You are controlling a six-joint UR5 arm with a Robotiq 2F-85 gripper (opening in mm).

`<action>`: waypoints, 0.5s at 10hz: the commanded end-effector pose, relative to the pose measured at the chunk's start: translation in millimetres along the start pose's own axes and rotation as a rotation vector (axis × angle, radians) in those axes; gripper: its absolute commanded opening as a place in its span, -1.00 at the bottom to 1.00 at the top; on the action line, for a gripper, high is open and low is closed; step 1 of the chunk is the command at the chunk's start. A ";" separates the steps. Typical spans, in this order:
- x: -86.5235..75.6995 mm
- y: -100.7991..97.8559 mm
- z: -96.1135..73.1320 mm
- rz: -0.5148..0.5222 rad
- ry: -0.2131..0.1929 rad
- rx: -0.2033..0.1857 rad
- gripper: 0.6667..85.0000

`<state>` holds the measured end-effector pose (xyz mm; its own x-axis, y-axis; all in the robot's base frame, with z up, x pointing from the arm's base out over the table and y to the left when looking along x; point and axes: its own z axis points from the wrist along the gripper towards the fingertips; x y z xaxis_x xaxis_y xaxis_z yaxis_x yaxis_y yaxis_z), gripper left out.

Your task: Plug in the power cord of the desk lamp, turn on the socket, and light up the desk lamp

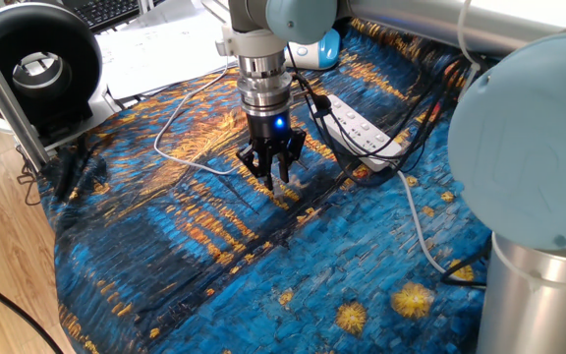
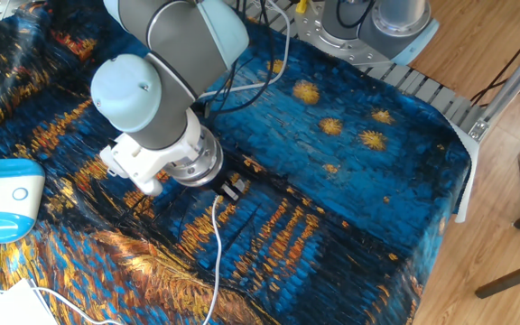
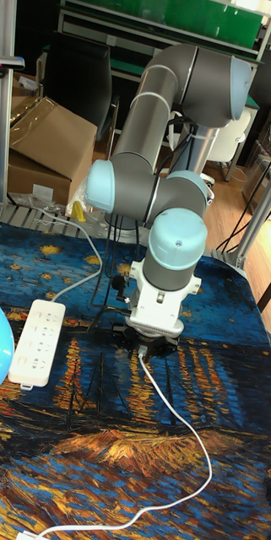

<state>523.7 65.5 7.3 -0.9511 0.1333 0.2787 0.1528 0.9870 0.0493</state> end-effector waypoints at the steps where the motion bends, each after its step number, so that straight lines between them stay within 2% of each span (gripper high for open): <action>1: 2.3 2.4 -2.5 0.003 0.017 -0.017 -0.18; 5: 7.2 4.1 -1.2 -0.007 0.045 -0.030 -0.20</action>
<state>519.2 66.6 8.8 -0.9439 0.1233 0.3062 0.1486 0.9870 0.0605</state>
